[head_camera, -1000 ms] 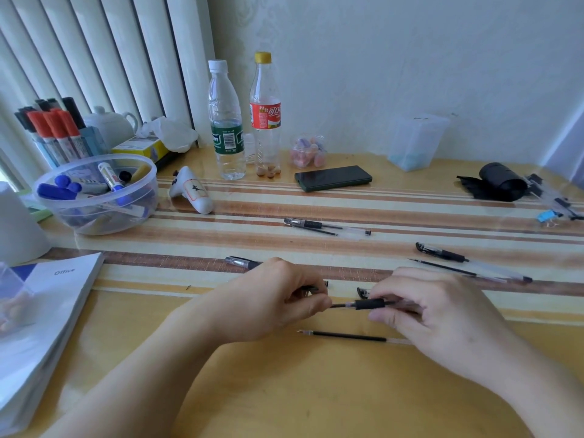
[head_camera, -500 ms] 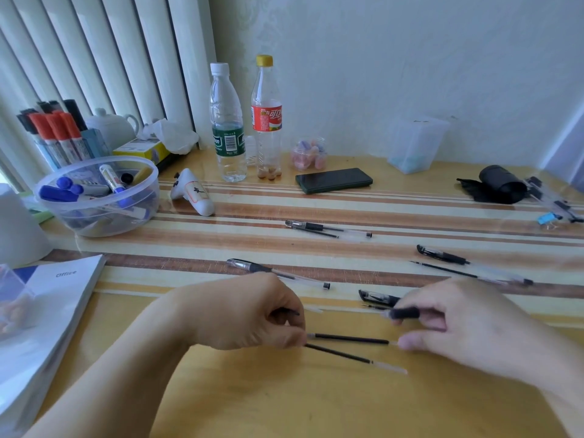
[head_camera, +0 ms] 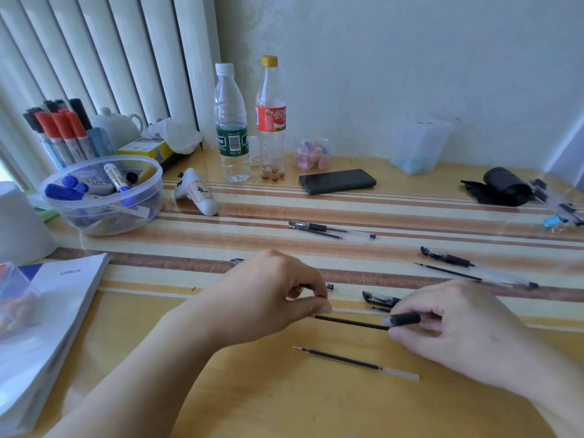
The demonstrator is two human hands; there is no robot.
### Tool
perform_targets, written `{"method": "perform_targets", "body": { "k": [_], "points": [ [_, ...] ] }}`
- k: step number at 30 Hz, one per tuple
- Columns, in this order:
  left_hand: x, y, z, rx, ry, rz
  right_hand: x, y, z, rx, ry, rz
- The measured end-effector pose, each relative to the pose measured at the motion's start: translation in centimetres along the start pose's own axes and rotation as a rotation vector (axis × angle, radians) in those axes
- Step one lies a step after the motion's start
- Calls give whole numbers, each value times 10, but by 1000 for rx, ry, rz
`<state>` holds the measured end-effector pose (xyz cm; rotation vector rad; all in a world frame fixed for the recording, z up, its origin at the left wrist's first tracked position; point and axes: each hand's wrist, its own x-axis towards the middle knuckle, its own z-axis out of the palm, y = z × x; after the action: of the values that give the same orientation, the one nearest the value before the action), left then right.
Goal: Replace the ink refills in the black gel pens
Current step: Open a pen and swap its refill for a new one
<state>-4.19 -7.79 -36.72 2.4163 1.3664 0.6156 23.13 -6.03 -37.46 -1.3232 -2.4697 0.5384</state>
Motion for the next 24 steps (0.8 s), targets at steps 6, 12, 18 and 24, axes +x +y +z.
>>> {"method": "perform_targets", "body": {
  "k": [6, 12, 18, 24],
  "points": [
    [0, 2, 7, 97, -75, 25, 0, 4, 0, 133, 83, -44],
    [-1, 1, 4, 60, -91, 33, 3, 9, 3, 234, 99, -44],
    [-2, -8, -1, 74, -21, -30, 2, 15, -13, 226, 227, -84],
    [-2, -16, -7, 44, 124, -57, 4, 17, -12, 96, 248, -60]
  ]
}}
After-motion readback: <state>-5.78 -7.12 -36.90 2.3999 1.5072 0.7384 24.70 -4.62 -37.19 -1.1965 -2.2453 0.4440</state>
